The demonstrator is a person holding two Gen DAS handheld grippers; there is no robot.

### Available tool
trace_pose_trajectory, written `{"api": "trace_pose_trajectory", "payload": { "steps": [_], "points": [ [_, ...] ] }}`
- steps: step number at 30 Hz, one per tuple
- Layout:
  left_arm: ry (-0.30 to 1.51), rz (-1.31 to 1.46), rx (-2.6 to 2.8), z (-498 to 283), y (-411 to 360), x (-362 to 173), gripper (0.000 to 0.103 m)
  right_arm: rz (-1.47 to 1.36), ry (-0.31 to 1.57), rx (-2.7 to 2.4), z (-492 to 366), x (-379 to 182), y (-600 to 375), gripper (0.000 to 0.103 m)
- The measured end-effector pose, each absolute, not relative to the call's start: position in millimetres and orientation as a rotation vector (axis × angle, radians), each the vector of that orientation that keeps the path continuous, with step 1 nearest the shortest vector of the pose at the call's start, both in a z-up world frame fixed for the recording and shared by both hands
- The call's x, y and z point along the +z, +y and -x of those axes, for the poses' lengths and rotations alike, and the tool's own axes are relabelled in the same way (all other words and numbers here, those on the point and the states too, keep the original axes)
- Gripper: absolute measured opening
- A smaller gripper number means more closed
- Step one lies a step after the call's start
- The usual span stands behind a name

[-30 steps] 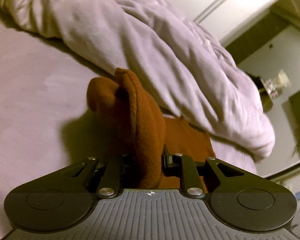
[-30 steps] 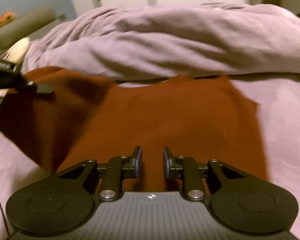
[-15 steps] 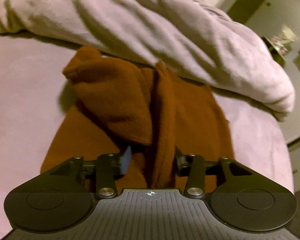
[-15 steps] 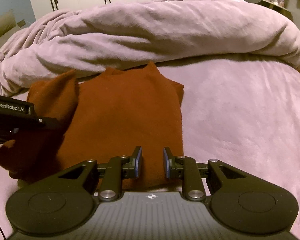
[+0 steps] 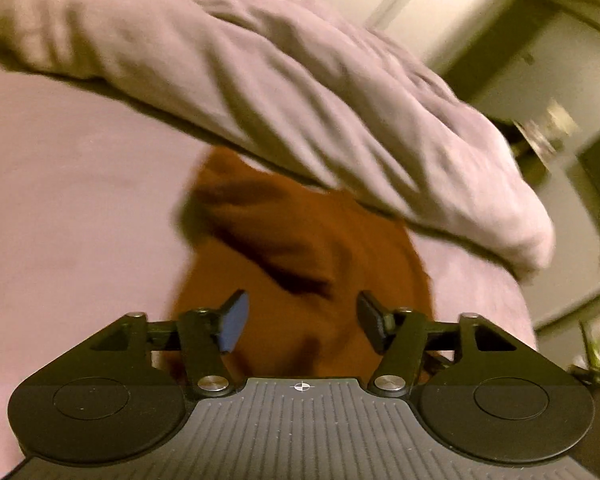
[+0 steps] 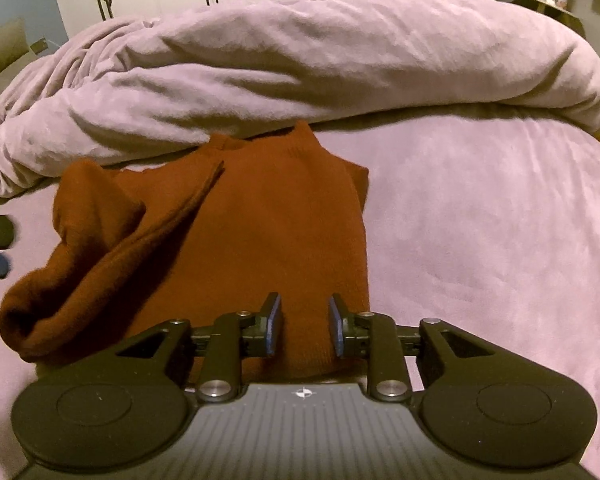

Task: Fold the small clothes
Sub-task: 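Grasp the opposite side edge with the right tool and fold it over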

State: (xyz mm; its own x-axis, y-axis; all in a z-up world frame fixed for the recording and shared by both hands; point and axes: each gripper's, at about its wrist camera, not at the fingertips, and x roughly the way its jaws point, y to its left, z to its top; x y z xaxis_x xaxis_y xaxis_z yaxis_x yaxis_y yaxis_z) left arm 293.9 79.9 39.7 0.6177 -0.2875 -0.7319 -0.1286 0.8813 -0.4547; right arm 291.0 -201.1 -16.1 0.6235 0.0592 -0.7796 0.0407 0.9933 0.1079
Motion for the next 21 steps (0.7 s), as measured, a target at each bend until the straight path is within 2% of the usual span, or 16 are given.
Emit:
{"api": "trace_pose_trajectory", "payload": {
  "steps": [6,8,10,14,21],
  "points": [
    [0.997,0.524,0.162,-291,125,8,0.068,-0.145,0.824,0.116,-302,6,-178,0.027],
    [1.021,0.495,0.197,-292,128,0,0.068,-0.152,0.809,0.173,-307,11,-164,0.031],
    [1.040,0.454,0.231,-292,127,-5,0.068,-0.154,0.804,0.239,-313,13,-145,0.040],
    [1.036,0.423,0.303,-288,134,-11,0.068,-0.078,0.765,0.359,-318,14,-103,0.048],
    [1.082,0.382,0.360,-280,146,-21,0.070,0.037,0.771,0.376,-336,-4,-68,0.048]
  ]
}}
